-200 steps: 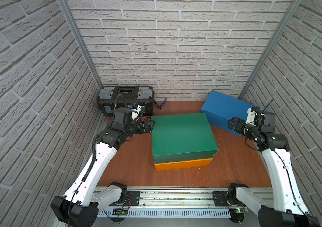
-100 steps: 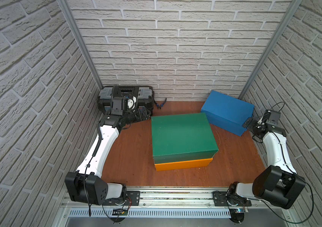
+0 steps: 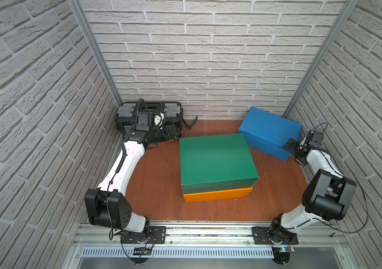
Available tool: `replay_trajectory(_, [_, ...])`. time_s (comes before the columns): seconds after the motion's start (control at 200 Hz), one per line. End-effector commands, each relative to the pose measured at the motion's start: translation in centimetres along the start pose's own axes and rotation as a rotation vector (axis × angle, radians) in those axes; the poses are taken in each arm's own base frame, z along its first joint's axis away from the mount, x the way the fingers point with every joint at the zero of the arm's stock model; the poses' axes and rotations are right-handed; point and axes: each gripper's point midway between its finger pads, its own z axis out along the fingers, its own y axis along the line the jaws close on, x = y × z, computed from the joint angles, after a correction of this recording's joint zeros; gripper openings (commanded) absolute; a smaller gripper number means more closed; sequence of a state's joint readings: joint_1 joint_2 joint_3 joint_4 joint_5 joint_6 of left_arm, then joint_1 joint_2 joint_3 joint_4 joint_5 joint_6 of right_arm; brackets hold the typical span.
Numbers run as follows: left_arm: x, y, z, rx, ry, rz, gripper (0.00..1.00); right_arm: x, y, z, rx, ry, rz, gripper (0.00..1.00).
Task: Stack the shoeboxes
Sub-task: Move the shoebox to the center of the board.
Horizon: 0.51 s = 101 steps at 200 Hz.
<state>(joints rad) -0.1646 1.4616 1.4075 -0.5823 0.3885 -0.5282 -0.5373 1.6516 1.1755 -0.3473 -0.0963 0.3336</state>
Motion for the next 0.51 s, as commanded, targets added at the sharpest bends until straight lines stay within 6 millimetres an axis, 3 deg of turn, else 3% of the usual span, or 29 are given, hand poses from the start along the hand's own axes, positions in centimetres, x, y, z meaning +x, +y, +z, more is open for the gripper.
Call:
replay_trajectory(0.0, [-1.7,-1.2,-0.3,0.008,-0.057,0.026,0.98,-2.8,2.5,0.6,-0.130,-0.062,-0.020,0.98])
replay_trajectory(0.245, [-1.6,-1.9,-0.2,0.003,-0.065,0.033,0.98,-2.7,5.3,2.5,-0.277,0.017,-0.103,0.89])
replay_trajectory(0.5, [-1.7,-2.7,-0.5,0.021,-0.075,0.060,0.98,0.7,8.8,3.1,-0.393,0.120,-0.250,0.84])
